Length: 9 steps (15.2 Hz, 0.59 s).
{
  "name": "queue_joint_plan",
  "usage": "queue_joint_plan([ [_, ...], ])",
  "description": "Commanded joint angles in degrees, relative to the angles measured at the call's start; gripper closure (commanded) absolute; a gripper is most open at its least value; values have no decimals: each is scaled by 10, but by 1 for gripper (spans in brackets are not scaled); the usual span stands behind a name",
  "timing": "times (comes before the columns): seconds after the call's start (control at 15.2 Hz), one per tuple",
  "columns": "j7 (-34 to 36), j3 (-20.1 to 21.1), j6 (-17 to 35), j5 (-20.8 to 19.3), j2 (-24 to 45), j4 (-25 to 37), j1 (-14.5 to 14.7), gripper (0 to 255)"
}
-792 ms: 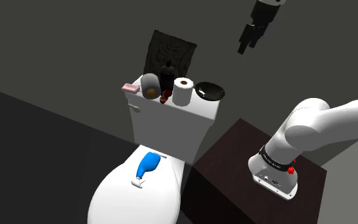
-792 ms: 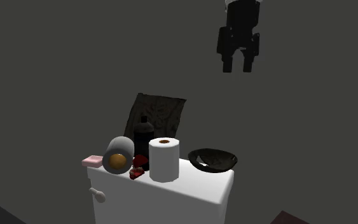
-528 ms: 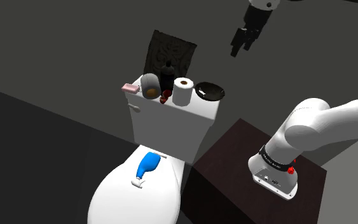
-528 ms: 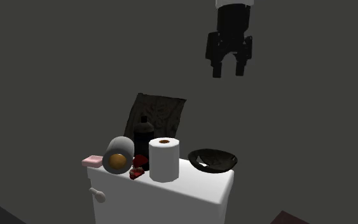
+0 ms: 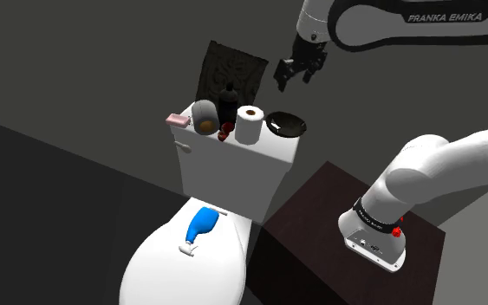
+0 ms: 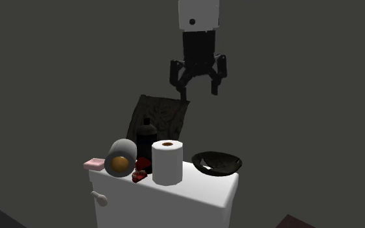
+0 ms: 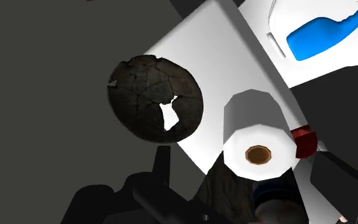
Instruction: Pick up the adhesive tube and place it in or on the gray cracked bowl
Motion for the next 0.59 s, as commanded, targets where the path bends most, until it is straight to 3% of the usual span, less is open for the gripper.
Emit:
queue_joint_plan([
  [0.0,69,42,36,-12,32,2,-15,0],
  [0.26,205,124,83,-61,113,33,-60,0],
  [0.53,356,211,98,-148,214,91,-119,0],
])
